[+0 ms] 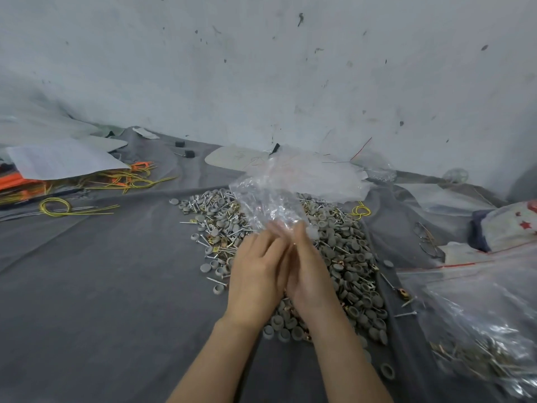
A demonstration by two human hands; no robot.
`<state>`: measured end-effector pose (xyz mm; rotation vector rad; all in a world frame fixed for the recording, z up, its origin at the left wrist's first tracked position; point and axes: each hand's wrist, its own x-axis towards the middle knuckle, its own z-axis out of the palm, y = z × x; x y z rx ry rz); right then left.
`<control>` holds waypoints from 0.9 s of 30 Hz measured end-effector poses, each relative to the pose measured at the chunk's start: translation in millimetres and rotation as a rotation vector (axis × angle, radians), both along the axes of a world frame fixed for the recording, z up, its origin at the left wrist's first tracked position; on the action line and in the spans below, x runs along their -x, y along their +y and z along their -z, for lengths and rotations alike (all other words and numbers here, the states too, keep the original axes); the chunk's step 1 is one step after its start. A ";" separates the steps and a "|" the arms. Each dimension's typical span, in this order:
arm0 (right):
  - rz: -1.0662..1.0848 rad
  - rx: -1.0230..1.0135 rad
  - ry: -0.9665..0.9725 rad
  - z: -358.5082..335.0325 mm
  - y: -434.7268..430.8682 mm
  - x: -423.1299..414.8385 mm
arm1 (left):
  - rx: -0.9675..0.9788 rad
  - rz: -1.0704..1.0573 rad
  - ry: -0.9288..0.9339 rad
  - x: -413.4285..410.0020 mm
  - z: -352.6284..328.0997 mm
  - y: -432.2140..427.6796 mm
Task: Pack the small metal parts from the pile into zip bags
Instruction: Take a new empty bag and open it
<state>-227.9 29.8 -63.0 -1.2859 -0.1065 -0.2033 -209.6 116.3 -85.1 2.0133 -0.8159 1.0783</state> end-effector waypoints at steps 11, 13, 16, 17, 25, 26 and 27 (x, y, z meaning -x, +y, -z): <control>-0.185 -0.488 0.087 -20.6 -11.2 14.3 | 1.195 0.904 1.252 -15.1 -26.6 -10.5; -0.114 -0.414 0.094 -26.2 -2.2 16.1 | 1.248 1.110 1.298 -7.4 -28.3 -18.4; -0.091 -0.663 0.037 -25.4 -2.9 6.3 | 1.219 1.254 1.314 7.3 -24.9 -36.9; -0.105 -0.715 0.026 -27.1 -3.2 5.0 | 1.206 1.288 1.312 10.4 -23.3 -40.9; -0.205 -0.706 0.001 -27.1 -2.6 -6.5 | 1.158 1.061 1.254 12.5 -24.6 -48.3; -0.204 -0.674 0.017 -27.5 -0.9 -6.7 | 1.166 1.050 1.217 12.0 -24.1 -44.7; -0.225 -0.629 0.033 -29.6 1.0 -4.9 | 1.228 1.081 1.200 12.2 -24.5 -38.9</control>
